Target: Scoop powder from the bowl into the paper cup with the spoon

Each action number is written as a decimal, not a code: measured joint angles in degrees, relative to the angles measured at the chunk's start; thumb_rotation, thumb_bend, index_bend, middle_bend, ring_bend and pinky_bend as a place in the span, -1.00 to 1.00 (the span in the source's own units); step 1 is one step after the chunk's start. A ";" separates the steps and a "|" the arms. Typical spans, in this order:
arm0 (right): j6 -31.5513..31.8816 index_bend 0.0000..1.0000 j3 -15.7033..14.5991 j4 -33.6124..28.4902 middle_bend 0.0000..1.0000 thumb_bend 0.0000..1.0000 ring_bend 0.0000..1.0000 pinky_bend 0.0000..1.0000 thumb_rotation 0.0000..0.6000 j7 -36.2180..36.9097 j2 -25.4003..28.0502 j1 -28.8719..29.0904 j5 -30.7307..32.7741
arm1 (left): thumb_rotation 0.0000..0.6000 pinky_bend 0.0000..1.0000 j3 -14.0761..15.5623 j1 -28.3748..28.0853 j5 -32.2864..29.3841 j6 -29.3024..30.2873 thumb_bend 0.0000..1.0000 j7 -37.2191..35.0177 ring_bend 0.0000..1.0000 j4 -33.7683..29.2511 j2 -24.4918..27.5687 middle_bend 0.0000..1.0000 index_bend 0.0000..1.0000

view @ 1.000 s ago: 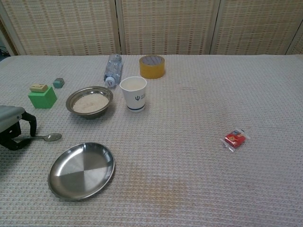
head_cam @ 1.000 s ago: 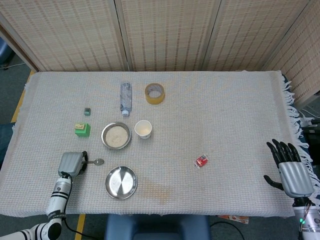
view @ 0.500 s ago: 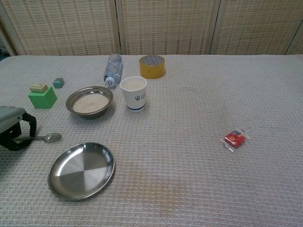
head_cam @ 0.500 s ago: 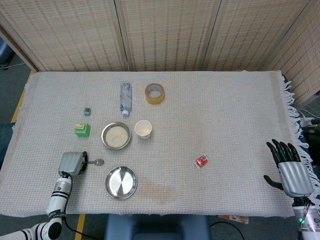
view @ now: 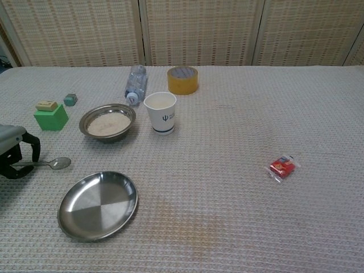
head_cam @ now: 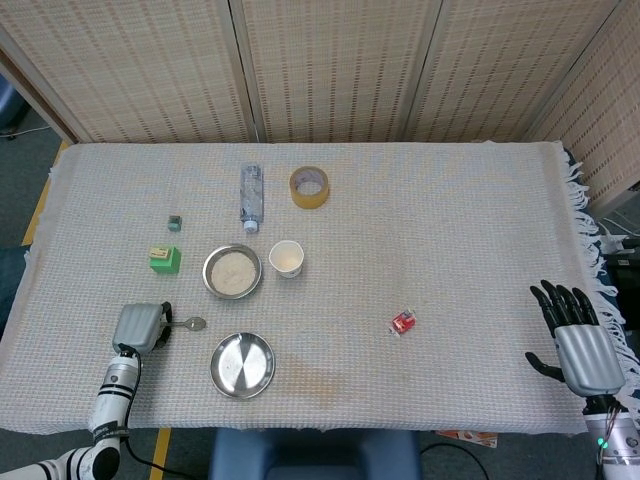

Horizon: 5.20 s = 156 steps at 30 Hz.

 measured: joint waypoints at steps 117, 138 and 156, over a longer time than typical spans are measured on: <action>0.64 -1.00 -5.87 -3.55 -1.00 -0.82 -1.00 -1.00 1.00 6.64 5.20 -0.73 -10.50 | 1.00 1.00 -2.83 -14.95 7.54 9.24 -0.20 36.26 1.00 19.91 -18.65 1.00 0.07; -0.01 -1.00 -5.78 -3.46 -1.00 -0.82 -1.00 -1.00 1.00 6.89 5.33 -0.44 -10.00 | 1.00 1.00 -6.92 -15.30 2.01 3.49 -0.20 32.16 1.00 11.55 -13.24 1.00 0.12; -0.28 -1.00 -5.76 -3.60 -1.00 -0.82 -1.00 -1.00 1.00 6.42 5.29 -0.37 -9.73 | 1.00 1.00 -10.25 -16.31 -6.97 0.27 -0.21 30.11 1.00 1.63 -5.41 1.00 0.12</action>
